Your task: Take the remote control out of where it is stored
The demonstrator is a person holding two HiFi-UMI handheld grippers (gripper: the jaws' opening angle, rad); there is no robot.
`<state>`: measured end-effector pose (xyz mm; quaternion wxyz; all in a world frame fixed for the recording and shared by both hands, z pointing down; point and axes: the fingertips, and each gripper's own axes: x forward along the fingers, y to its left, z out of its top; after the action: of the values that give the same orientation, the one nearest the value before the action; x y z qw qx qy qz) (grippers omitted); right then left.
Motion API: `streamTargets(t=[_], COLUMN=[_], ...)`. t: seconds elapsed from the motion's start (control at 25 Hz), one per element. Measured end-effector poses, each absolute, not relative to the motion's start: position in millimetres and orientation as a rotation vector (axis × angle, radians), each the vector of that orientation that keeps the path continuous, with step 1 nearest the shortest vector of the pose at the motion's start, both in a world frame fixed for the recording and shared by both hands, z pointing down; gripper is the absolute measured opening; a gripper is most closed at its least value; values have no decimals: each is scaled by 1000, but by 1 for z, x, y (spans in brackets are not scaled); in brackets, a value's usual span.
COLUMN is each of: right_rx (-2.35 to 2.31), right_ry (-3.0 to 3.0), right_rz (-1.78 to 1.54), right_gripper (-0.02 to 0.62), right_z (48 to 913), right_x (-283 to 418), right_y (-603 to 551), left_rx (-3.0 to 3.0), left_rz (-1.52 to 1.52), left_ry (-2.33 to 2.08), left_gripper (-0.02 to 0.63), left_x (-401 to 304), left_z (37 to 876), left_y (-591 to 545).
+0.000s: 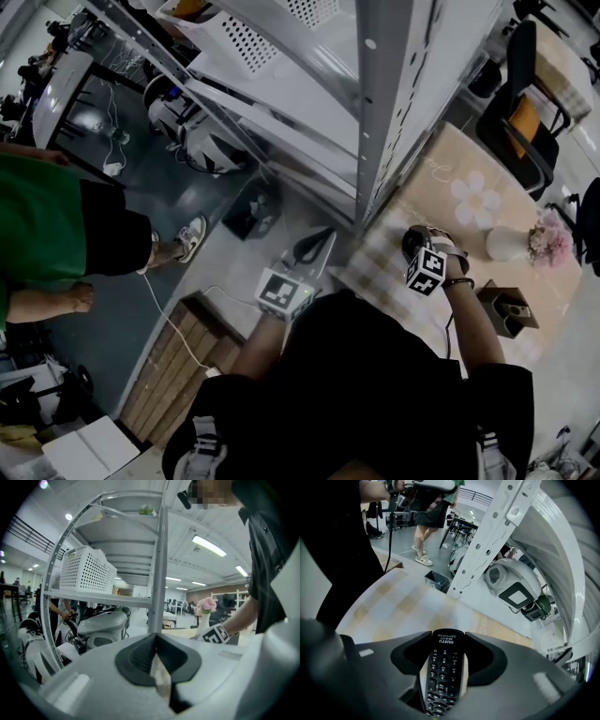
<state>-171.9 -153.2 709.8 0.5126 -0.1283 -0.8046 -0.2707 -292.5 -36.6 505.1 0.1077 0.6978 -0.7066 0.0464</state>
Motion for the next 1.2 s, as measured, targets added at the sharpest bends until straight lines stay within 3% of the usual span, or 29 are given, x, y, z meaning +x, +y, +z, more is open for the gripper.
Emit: streamTargets(t=[0.68,1.04,1.2], right_rx=[-188,31,185], right_ry=[-1991,-2243,-2397], right_rz=[-656,-520,-428], right_gripper=[243,175,109], right_z=[694,621,575], right_x=[-170,-152,-134], right_y=[-161,-170,-176], left_rx=[2159,2292,2337], left_rz=[162,159,119], left_ry=[-2001,-1929,-1891], left_gripper=[2,2,2], left_x=[-285,-250,-229], left_z=[504,489,480], left_y=[-50,-74,-84])
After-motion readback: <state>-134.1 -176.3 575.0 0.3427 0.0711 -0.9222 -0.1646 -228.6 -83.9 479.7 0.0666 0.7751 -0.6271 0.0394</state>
